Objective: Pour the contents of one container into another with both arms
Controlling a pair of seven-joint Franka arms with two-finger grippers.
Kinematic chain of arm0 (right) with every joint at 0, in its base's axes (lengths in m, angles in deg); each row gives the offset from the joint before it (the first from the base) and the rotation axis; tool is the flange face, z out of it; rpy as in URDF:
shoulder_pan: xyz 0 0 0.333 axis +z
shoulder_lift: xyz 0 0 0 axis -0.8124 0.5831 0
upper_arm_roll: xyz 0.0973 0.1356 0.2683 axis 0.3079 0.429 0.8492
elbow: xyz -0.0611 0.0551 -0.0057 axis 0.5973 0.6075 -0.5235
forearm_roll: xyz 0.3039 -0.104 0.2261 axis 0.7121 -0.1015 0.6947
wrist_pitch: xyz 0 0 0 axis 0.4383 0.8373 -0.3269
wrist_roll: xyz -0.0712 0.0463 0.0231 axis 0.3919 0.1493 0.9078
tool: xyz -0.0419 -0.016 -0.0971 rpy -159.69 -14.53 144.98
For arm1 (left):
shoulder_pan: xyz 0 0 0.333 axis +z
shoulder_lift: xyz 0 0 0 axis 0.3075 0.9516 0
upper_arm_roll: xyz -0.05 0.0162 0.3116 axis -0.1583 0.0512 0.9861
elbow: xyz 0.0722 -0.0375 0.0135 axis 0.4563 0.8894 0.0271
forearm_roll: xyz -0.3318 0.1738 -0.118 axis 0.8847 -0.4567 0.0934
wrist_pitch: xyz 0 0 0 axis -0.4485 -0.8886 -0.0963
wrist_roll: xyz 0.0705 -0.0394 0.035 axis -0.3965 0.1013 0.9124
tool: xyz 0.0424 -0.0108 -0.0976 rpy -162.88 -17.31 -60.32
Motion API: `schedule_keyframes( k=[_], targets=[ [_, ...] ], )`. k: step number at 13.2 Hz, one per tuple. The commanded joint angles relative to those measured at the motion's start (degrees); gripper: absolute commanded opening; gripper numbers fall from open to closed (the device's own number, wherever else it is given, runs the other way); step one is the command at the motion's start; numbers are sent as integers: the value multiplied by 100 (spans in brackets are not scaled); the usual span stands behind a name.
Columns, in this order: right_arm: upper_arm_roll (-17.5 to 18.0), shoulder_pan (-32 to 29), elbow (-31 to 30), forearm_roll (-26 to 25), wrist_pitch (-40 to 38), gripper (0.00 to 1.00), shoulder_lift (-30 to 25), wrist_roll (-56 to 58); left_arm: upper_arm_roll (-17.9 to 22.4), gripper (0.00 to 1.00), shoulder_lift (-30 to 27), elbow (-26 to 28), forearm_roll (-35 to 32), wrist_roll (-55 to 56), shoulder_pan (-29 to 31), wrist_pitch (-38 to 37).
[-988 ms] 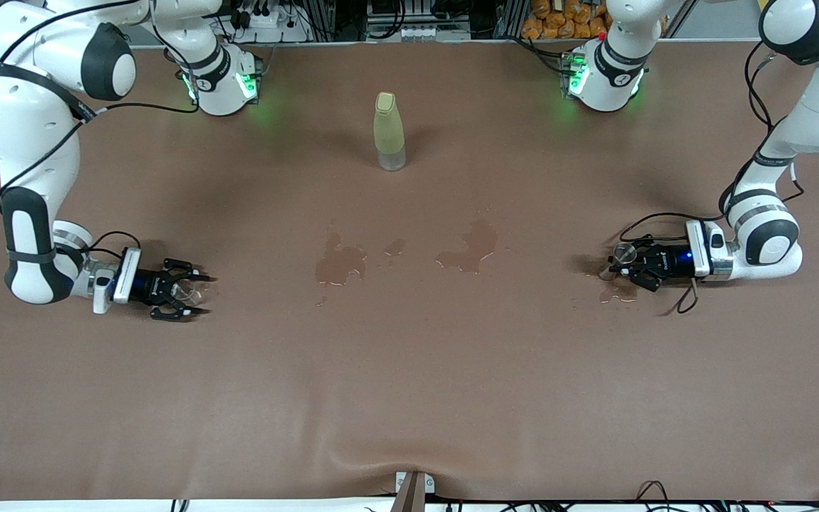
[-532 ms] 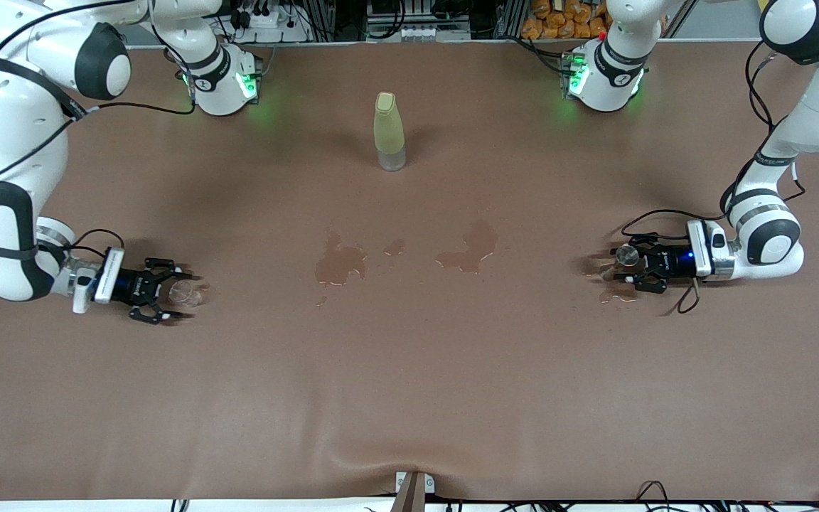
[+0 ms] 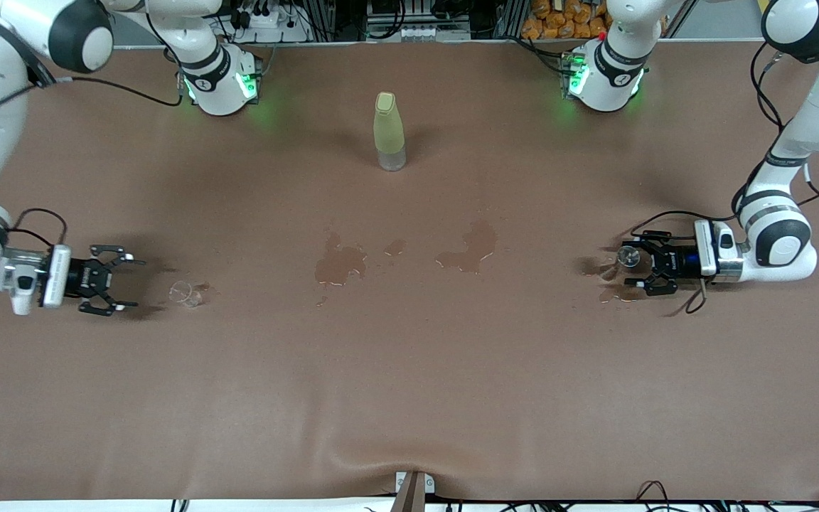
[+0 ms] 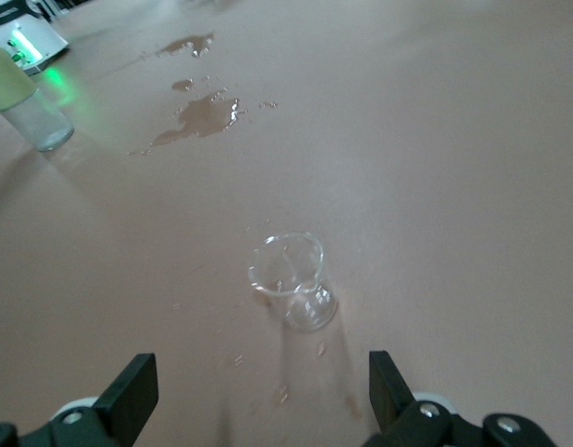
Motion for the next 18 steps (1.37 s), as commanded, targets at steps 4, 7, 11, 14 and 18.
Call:
schedule_keyframes(
  k=[4,7,11,14,18],
  targets=[
    [44,229,-146,-1792,66,100,-1725,-3172,-83,100,-690,-640,-1177,-1,-103,-92],
    [53,483,-67,-2611,-83,100,-2533,-5308,-92,100,-1454,-676,-1423,-71,-393,-92],
    [192,861,239,-3525,-320,100,-3247,-7568,-92,100,-2553,-667,-1556,-71,-613,-92],
    [841,880,653,-4184,-671,100,-3581,-8992,-92,100,-3055,-720,-1556,-79,-613,-92],
    [1834,714,742,-4765,-813,100,-4003,-10479,-101,100,-3478,-711,-1732,34,-709,-22]
  ],
)
